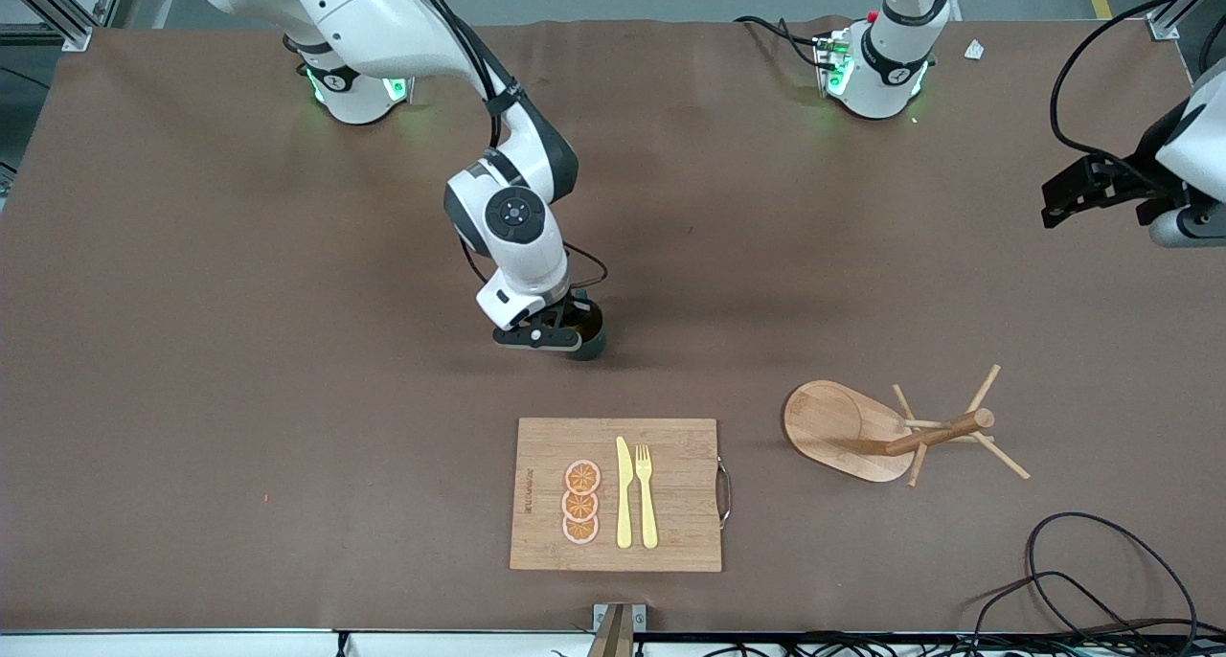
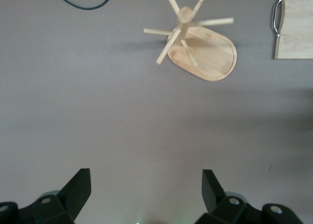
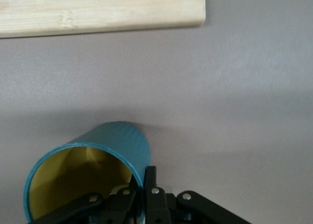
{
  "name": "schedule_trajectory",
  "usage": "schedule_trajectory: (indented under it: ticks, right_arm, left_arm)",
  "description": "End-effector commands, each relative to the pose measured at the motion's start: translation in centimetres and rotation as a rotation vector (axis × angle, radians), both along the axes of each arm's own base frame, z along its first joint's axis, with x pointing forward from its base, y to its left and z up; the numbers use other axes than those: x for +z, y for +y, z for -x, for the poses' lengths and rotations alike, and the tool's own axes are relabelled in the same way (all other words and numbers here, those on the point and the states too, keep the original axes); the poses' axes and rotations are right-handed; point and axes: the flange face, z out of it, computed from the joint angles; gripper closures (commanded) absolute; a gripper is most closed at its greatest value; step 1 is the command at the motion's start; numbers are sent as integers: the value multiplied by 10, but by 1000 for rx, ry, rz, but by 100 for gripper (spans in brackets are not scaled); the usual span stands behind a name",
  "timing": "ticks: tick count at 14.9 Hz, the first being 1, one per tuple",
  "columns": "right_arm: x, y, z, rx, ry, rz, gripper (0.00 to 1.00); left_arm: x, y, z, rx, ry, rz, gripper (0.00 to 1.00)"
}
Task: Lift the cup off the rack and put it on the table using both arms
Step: 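Carry the mug with the right gripper away from the cutting board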
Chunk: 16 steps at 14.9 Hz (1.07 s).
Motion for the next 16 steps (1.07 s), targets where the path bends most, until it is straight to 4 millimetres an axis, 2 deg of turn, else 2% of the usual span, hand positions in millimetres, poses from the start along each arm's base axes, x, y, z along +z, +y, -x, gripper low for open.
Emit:
schedule_trajectory:
  ticks: [1,5,8,10,12,16]
  right_arm:
    - [14,-33,-21,132,19,26,99]
    - [31,-101,-43,365,57,52,99]
    - [37,-160,-47,522,75,57,99]
    - [41,-208,-48,605,84,56,99]
    - [44,-256,-50,681,93,52,99]
    - [45,-363,-58,900,93,41,99]
  left_arm:
    - [-2,6,24,-7,9,12,0]
    - [-5,3,33,-11,5,20,0]
    - [-5,2,40,-15,-11,17,0]
    - [-7,-3,42,-25,-18,14,0]
    - [-7,-18,46,-52,-21,1,0]
    - [-7,-21,47,-57,-21,-3,0]
